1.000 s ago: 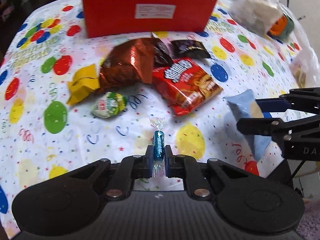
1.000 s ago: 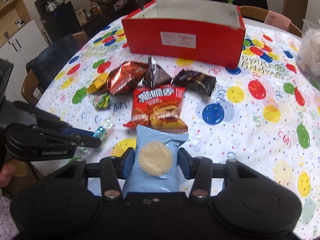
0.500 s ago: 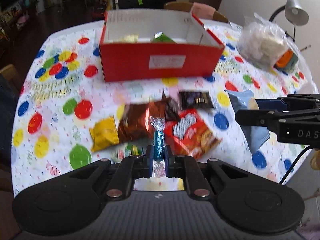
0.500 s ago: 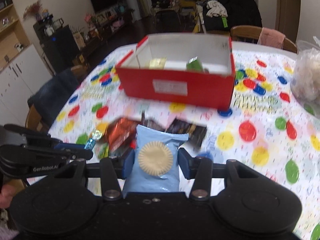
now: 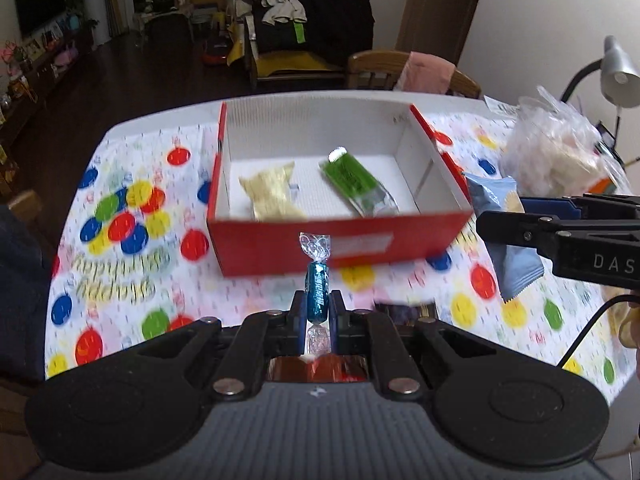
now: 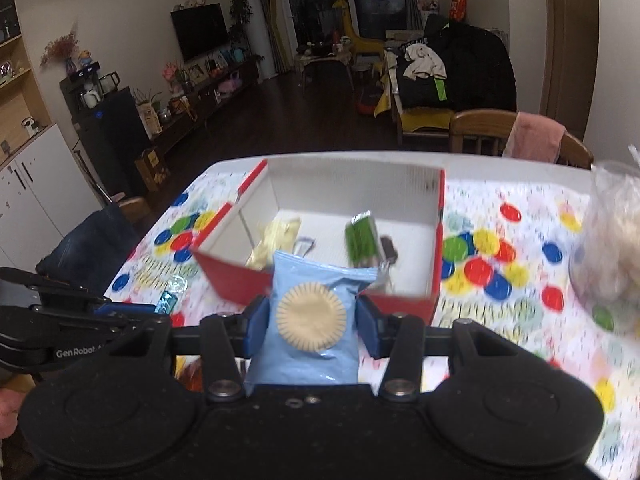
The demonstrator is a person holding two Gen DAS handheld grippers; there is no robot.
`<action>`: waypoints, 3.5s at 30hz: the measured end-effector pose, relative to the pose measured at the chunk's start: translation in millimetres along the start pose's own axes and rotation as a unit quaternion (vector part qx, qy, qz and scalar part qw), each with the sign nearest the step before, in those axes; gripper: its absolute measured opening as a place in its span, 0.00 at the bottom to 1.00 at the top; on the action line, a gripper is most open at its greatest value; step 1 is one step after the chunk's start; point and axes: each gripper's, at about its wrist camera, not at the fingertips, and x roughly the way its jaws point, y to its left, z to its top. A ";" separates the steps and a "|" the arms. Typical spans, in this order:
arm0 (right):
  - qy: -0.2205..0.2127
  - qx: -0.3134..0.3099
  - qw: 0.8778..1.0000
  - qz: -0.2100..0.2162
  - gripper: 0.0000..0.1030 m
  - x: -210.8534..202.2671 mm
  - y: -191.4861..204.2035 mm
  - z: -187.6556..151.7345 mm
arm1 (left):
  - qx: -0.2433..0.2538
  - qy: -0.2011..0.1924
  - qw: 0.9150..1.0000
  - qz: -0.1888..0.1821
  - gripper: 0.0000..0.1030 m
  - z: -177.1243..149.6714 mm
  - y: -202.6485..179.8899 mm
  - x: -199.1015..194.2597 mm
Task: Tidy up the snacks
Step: 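Carry the cookie packet and blue candy over the red box, then open both grippers to drop the cookie packet and candy in the box, then withdraw both tools from the box back toward the snack pile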
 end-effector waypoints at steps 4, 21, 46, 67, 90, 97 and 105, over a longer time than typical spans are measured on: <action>0.002 0.004 1.000 0.002 0.45 17.1 -11.5 22.6 | -0.001 -0.002 1.000 0.012 0.10 27.7 -0.7 14.7; 0.060 -0.003 0.998 0.011 0.45 123.3 -35.5 86.4 | -0.011 0.037 0.996 0.080 0.10 105.3 16.4 89.9; 0.206 -0.100 0.973 0.037 0.45 244.0 -10.8 73.8 | 0.020 0.158 0.980 0.118 0.10 112.8 26.8 168.0; 0.244 -0.125 0.960 0.045 0.45 258.2 -7.6 65.0 | 0.008 0.168 0.977 0.131 0.10 100.3 23.5 169.1; 0.126 -0.076 0.986 0.080 0.56 118.7 2.1 81.2 | 0.020 0.041 0.997 0.066 0.11 76.5 20.4 62.1; 0.091 -0.042 0.992 0.070 0.59 70.1 13.7 67.1 | 0.019 0.003 0.999 0.047 0.14 55.1 27.9 22.4; 0.061 0.000 0.997 0.050 0.65 30.2 29.8 34.2 | 0.027 -0.015 0.999 0.022 0.27 21.1 41.4 -8.1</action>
